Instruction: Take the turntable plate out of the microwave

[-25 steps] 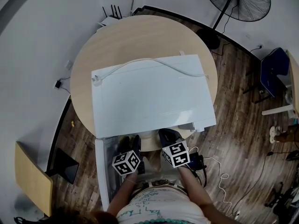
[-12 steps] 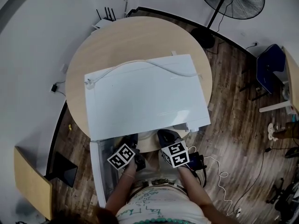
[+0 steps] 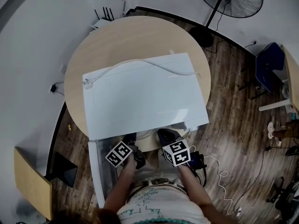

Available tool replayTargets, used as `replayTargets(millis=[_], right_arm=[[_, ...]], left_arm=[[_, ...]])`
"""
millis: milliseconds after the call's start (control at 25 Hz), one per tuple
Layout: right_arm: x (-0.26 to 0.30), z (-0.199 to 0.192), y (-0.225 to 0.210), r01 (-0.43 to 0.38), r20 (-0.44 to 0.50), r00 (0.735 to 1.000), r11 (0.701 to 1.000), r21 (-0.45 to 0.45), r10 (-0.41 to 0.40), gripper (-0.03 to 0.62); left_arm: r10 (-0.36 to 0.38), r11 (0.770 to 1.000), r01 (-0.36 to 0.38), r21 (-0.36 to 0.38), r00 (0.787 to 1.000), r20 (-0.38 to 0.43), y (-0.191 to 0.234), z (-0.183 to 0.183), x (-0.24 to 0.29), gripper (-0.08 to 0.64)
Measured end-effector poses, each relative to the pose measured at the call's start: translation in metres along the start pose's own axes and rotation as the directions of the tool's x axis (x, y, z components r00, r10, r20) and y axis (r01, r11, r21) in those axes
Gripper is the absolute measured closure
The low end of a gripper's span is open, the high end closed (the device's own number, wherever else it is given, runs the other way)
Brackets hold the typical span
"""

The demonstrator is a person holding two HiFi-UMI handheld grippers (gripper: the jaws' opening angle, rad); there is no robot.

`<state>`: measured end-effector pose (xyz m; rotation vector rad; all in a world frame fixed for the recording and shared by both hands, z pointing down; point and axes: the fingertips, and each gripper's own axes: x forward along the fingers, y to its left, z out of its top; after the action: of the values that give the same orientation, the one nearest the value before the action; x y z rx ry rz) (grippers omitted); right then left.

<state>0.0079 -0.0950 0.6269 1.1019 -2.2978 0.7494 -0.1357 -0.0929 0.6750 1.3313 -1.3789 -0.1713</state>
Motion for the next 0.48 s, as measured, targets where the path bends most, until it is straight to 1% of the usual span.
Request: replayTargets(millis=[160,280,400,480], right_arm=[[0.0,-0.001,0.001,-0.017,0.006,1.0,0.998,0.053,0.017,0.595],[0.001,-0.002,0.001,-0.026,0.009,1.0,0.997,0.074,0.025,0.588],[0.001,-0.003,0.0,-0.037,0.012,0.999,0.993,0.108,0.036,0.58],[0.001,-0.005,-0.001,-0.044,0.01,0.999,0.989,0.139,0.043,0.577]], left_arm=[[-0.071,0.995,0.072,-0.062,0.997,0.017,-0.006,-0.004,-0.004,0.424],[-0.122,0.984,0.126,-0.123,0.992,0.036,-0.008,-0.008,-0.006,0.449],[-0.158,0.976,0.163,-0.144,0.986,0.048,-0.008,-0.009,-0.01,0.466],[-0.166,0.976,0.171,-0.138,0.985,0.047,-0.008,-0.011,-0.013,0.469]])
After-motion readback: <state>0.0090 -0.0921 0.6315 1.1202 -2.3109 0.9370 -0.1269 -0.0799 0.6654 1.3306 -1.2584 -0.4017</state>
